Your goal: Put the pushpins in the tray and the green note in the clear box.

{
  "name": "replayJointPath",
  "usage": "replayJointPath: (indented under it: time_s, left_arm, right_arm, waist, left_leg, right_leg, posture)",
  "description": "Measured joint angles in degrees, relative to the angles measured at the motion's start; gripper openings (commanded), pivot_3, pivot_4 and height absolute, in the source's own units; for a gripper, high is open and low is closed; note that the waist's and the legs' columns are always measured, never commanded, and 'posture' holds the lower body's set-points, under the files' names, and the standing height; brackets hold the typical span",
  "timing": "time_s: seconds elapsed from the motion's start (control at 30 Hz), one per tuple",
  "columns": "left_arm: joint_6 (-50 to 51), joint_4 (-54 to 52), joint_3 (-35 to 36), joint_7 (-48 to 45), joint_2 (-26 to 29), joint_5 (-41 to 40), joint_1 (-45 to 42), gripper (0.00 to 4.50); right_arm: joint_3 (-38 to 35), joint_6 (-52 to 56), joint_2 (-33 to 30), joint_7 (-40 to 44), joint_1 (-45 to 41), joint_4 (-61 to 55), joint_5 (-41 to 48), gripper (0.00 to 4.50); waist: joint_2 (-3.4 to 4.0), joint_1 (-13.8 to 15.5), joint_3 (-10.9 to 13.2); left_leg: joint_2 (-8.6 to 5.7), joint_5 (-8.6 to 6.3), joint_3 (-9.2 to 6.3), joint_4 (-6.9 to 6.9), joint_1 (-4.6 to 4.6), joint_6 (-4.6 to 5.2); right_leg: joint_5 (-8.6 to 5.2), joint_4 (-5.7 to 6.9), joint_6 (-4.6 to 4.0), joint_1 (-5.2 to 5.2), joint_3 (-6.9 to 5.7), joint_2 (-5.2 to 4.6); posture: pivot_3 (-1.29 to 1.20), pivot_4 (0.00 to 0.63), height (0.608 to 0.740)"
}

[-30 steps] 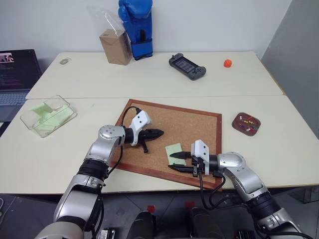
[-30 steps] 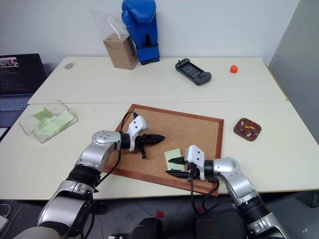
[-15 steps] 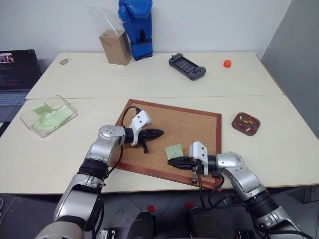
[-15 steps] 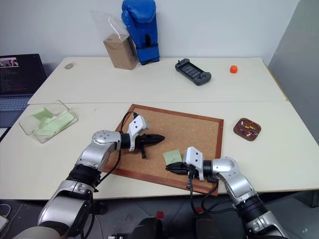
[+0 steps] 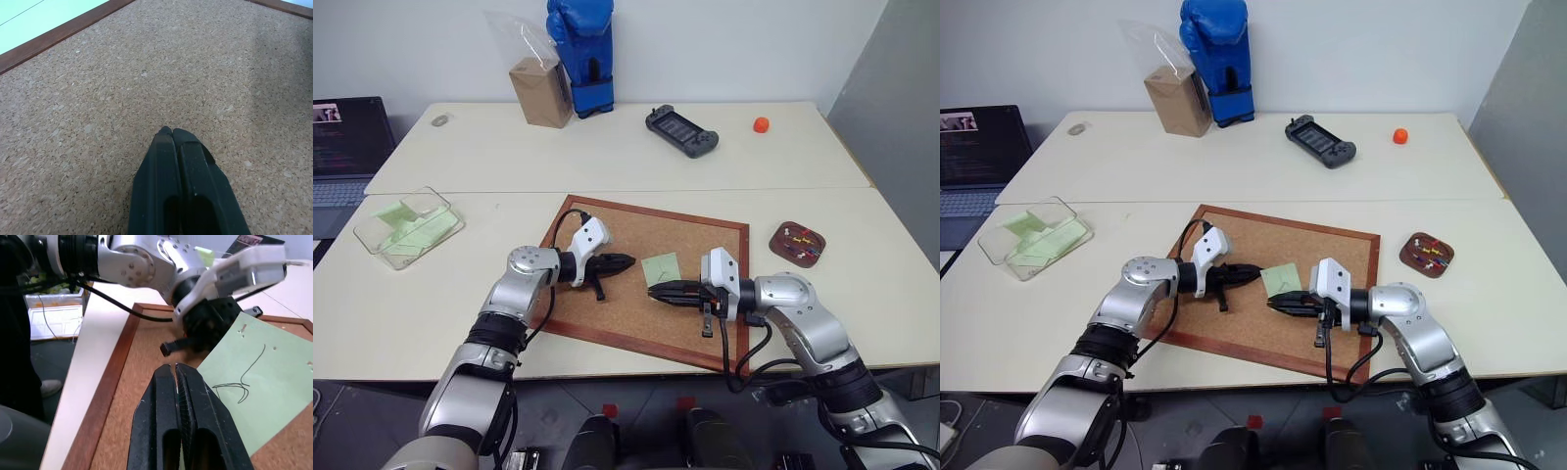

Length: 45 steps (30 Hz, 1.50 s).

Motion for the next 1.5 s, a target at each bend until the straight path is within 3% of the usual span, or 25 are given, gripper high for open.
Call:
replayJointPath:
  time_s: [0.17,0.27,0.4,0.6,0.8,1.4,1.5]
  left_arm:
    - [1.90,-0.18,1.43,0.12,-0.83,-1.19,0.11,0.00]
    - [5.34,-0.90,2.82,0.16,-1.35,-3.20,0.32,0.45]
    - [19.08,-6.27,7.35,-1.75,-0.55,-11.85,0.47,1.22]
    - [44.81,-19.29,16.79,-2.28,5.81,-28.69,0.28,2.30]
    - [55.48,-23.41,18.30,-0.42,6.57,-35.71,1.87,3.48]
    - [57.08,-25.31,14.14,3.20,-1.38,-38.76,1.67,3.48]
    - [56.35,-24.38,13.71,2.84,-1.52,-38.75,1.28,2.98]
  right_arm:
    - [-0.34,0.86,-1.05,-0.45,-0.93,-1.47,-0.01,0.03]
    - [-0.79,0.76,-1.73,-0.53,-1.86,-1.48,-0.09,0.00]
    - [-0.83,0.10,-2.62,-0.47,-2.22,-1.41,-0.60,0.00]
    - [-0.87,-1.93,-3.28,-0.26,-3.13,0.10,-1.36,0.00]
    - [-0.83,-3.53,-3.19,0.15,-3.92,2.09,-2.37,0.00]
    - [0.56,-3.24,-0.94,-0.65,-4.58,-0.43,-2.45,0.00]
    - [0.56,-3.06,-0.88,-0.81,-4.60,-0.76,-2.45,0.00]
  waist:
    - [-0.01,0.11,0.00]
    - [-0.01,0.13,0.01]
    - [-0.11,0.02,0.09]
    - [-0.17,-0.43,0.16]
    - [-0.18,-0.27,0.17]
    - [-0.19,0.00,0.18]
    - [-0.19,0.01,0.18]
  left_leg:
    - [-0.01,0.00,0.01,0.03,-0.01,0.00]
    - [0.00,0.00,0.00,0.01,-0.08,0.00]
    - [0.06,0.01,-0.08,0.01,-0.38,-0.01]
    - [0.09,0.01,-0.13,-0.01,-0.42,-0.01]
    - [0.07,0.01,-0.13,0.00,-0.41,-0.02]
    - [0.07,0.14,-0.06,0.00,-0.41,-0.25]
    - [0.07,0.14,-0.06,0.00,-0.41,-0.25]
  right_leg:
    - [0.00,0.00,0.01,0.00,0.03,-0.06]
    - [0.00,0.00,0.00,-0.06,-0.02,-0.05]
    - [0.01,0.05,-0.01,-0.40,-0.02,-0.01]
    - [0.00,0.03,-0.01,-0.44,0.01,-0.09]
    - [0.00,0.01,-0.01,-0.42,0.02,-0.13]
    - [0.01,0.01,-0.02,-0.43,0.07,-0.14]
    - [0.01,0.01,-0.02,-0.43,0.07,-0.14]
  posture:
    - [0.00,0.150,0.740]
    - [0.00,0.150,0.740]
    - [0.00,0.150,0.740]
    - [0.00,0.150,0.740]
    - [0.00,0.150,0.740]
    - [0.00,0.150,0.740]
    - [0.00,0.150,0.740]
